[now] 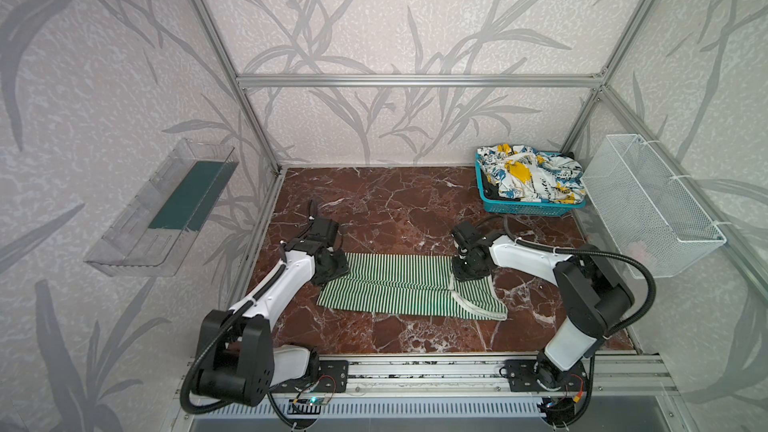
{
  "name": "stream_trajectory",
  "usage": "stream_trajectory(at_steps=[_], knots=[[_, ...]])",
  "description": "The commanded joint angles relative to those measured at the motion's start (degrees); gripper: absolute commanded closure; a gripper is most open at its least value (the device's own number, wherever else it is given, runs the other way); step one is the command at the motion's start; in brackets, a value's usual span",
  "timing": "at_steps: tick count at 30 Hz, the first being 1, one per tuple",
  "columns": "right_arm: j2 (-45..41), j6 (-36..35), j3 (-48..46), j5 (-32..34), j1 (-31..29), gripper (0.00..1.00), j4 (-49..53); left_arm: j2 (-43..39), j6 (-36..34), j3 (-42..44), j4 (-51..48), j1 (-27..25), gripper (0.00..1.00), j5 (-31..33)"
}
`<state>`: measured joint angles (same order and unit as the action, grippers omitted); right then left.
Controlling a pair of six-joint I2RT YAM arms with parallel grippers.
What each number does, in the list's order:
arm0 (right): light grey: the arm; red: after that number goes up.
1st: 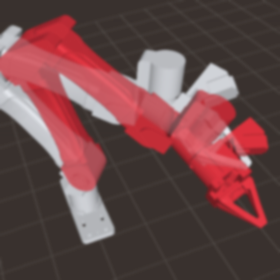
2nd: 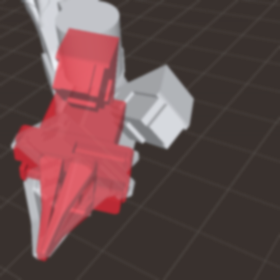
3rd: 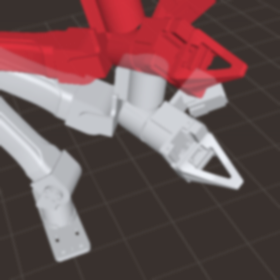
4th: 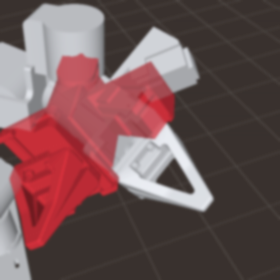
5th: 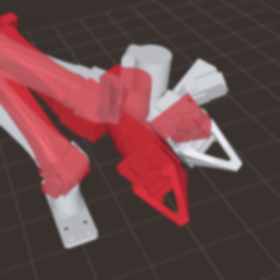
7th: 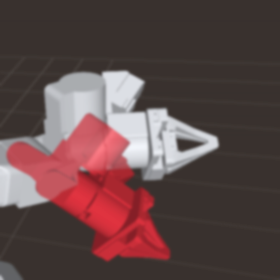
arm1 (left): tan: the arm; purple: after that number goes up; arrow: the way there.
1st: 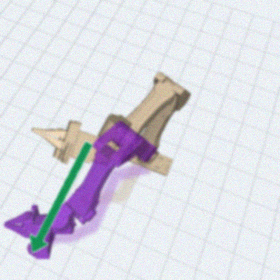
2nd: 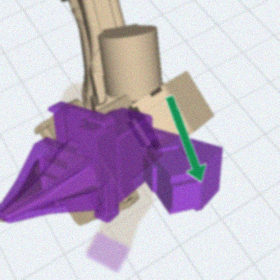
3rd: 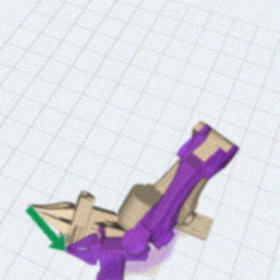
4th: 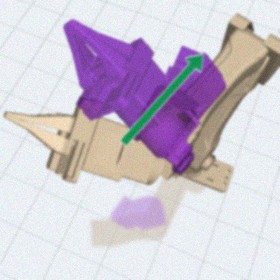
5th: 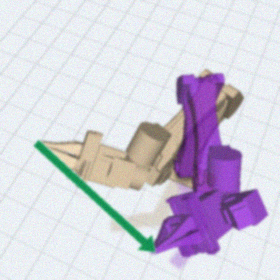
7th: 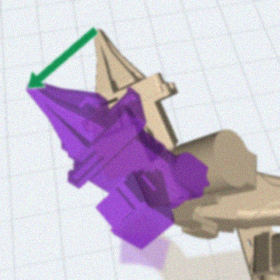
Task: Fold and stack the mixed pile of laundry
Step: 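Drag the white hem with the right gripper away from the robot, rotating the shirt lengthwise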
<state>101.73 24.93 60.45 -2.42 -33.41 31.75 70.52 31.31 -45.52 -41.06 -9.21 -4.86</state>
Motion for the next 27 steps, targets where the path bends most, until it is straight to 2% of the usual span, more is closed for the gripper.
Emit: stream_trajectory(at_steps=[1, 5, 7, 10, 11, 15, 22, 27], knots=[[10.39, -4.0, 8.25, -3.11, 0.13, 0.68, 1.86, -5.89, 1.57, 0.34, -2.59, 0.13, 0.36, -0.37], [23.52, -10.33, 29.43, -6.28, 0.44, 0.69, 8.09, -11.04, 1.63, 0.67, -3.3, 0.16, 0.31, 0.02], [30.05, -14.17, 42.92, -6.72, 0.73, 0.68, 11.04, -12.78, 1.71, 0.4, -3.63, 0.16, 0.29, 0.24], [34.36, -18.48, 58.6, -3.97, 0.54, 0.68, 15.96, -13.31, 1.44, -0.05, -3.68, 0.34, 0.29, -0.56], [33.33, -18.84, 60.36, -2.75, 0.05, 0.66, 16.33, -13.18, 1.37, -0.25, -3.82, 0.42, 0.29, -0.75], [21.43, -18.5, 51.74, 0.36, -2.61, 0.56, 9.19, -11.72, 0.67, -1.3, -3.28, 1.07, 0.28, -0.84], [3.77, -4.71, 22.99, -6.01, -4.55, 0.51, -0.48, -8.05, -2.48, -6.42, -3.89, 4.58, 0.28, -2.76], [-2.56, 3.34, 5.21, -9.44, -5.26, 0.41, -13.37, -7.77, -5.23, -9.27, -5.88, 7.39, 0.28, -3.94]])
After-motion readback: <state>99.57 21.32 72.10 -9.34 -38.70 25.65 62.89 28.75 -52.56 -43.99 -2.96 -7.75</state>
